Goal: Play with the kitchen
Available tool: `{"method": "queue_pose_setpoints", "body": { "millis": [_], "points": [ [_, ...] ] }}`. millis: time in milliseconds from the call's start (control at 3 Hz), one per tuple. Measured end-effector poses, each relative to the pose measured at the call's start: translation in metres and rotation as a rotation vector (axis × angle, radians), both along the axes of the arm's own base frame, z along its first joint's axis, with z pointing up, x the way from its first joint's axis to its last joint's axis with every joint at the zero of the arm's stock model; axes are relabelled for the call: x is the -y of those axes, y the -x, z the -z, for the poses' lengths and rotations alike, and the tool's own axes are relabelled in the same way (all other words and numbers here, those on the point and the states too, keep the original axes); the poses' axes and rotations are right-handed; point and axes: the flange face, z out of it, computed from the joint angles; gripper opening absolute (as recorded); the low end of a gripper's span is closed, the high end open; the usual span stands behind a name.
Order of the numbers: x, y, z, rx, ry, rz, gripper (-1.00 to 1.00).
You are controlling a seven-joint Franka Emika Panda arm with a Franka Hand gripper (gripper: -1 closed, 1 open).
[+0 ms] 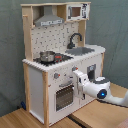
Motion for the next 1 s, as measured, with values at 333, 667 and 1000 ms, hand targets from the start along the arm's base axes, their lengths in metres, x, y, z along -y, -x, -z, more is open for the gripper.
{"method": "queue_pose_setpoints", "body": {
  "millis": [333, 667, 1000],
  "points": [
    [0.000, 0.001, 0.002, -0.002, 0.001, 0.001, -1.00],
    [-0.007, 0.019, 0.003, 0.009, -0.001, 0.030, -1.00],
    [-0.015, 0.040, 0.004, 0.023, -0.010, 0.057, -1.00]
  ]
}}
